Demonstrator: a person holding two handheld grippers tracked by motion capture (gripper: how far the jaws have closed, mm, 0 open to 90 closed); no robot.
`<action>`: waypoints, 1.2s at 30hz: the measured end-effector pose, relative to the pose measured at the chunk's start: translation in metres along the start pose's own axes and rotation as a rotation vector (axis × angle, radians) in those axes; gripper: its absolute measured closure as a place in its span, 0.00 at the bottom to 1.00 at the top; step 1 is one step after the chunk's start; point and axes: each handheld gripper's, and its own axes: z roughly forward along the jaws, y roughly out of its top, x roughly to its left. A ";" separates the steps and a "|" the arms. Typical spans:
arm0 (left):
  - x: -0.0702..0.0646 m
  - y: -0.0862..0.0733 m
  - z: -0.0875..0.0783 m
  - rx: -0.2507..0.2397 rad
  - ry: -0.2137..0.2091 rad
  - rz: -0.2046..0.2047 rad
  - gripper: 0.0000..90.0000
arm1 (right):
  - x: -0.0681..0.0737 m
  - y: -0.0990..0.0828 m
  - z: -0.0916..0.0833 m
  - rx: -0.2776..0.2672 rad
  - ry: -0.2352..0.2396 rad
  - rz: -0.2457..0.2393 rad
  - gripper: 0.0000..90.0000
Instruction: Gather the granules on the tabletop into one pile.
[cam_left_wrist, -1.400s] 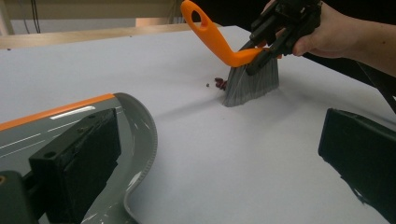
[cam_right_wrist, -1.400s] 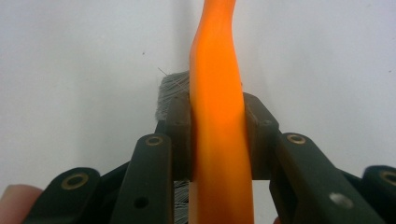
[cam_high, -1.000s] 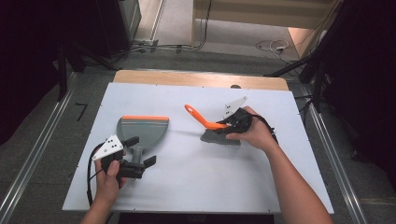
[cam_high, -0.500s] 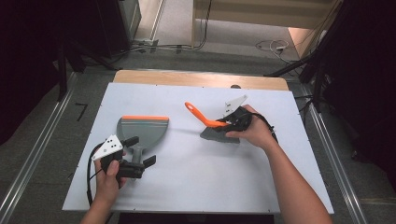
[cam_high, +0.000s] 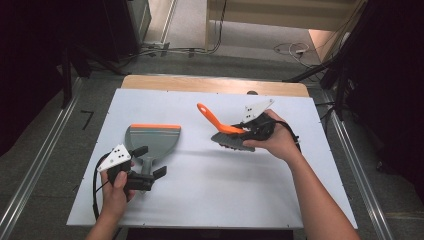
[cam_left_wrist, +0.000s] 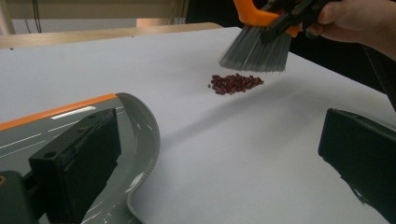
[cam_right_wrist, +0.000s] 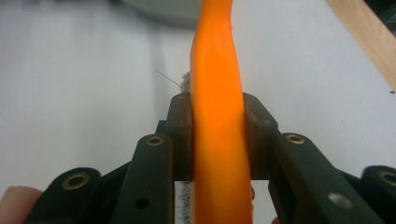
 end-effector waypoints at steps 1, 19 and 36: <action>0.000 0.000 0.000 0.002 0.001 0.000 0.00 | 0.002 0.004 -0.002 -0.009 -0.008 0.020 0.75; 0.000 0.000 -0.001 0.001 -0.002 0.004 0.00 | 0.014 0.007 0.069 0.077 -0.277 0.728 0.75; -0.001 0.000 0.001 0.007 -0.002 0.003 0.00 | 0.005 -0.010 0.038 -0.004 -0.212 0.879 0.76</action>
